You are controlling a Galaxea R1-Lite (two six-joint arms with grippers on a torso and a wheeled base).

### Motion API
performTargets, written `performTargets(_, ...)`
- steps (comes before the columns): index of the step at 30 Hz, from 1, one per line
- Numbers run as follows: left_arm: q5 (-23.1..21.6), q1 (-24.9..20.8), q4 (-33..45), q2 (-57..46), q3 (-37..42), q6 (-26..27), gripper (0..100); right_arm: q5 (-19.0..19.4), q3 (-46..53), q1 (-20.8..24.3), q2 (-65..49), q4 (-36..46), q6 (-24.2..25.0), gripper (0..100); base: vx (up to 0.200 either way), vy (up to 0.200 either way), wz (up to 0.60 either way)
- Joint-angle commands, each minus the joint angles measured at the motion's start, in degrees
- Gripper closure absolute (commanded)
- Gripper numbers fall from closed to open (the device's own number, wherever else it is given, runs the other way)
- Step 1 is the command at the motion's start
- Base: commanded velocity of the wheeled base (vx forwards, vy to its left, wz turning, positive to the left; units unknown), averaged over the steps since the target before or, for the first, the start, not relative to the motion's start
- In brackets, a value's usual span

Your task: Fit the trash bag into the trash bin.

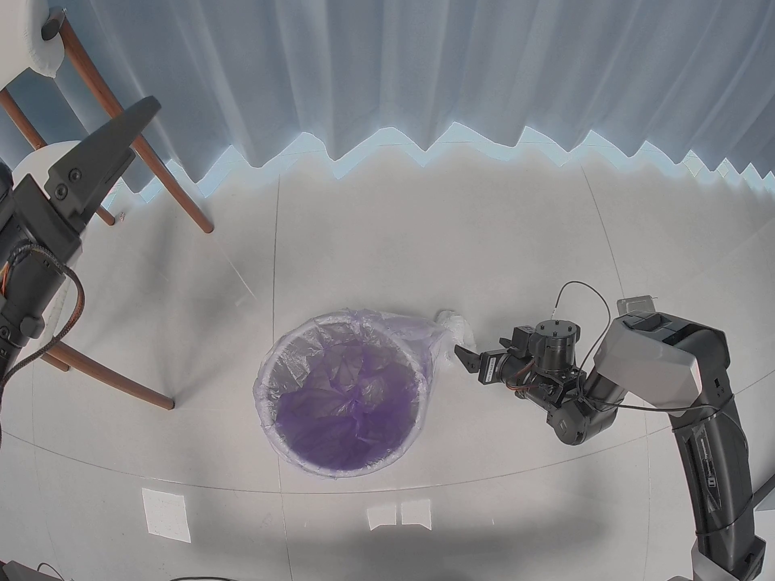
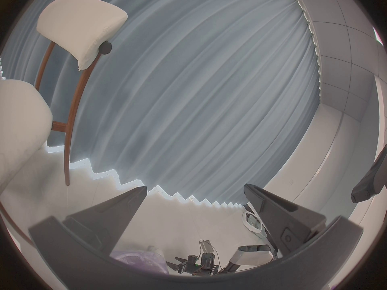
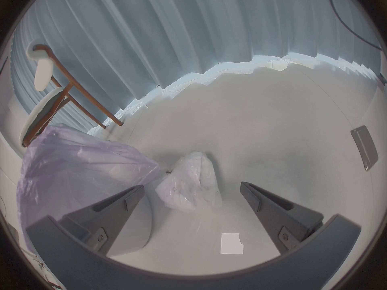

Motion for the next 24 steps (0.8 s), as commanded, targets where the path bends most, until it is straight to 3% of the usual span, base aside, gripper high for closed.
performTargets(1, 0.0, 0.4, 0.0, 0.4, 0.3, 0.0, 0, 0.0, -5.0, 0.8, 3.6, 2.3, -1.5, 0, 0.000, 0.000, 0.00)
performTargets(16, 0.0, 1.2, 0.0, 1.1, 0.8, 0.0, 0, 0.0, -21.9, 3.0, 11.0, 14.3, -1.9, 0, 0.000, 0.000, 0.00)
performTargets(17, 0.0, 1.2, 0.0, 1.1, 0.9, 0.0, 0, 0.1, -22.2, 3.0, 11.3, 14.4, -1.9, 100, 0.000, 0.000, 0.00)
performTargets(24, 0.0, 1.2, 0.0, 1.1, 0.9, 0.0, 0, 1.1, -22.0, 3.0, 11.2, 14.0, -1.6, 100, 0.000, 0.000, 0.00)
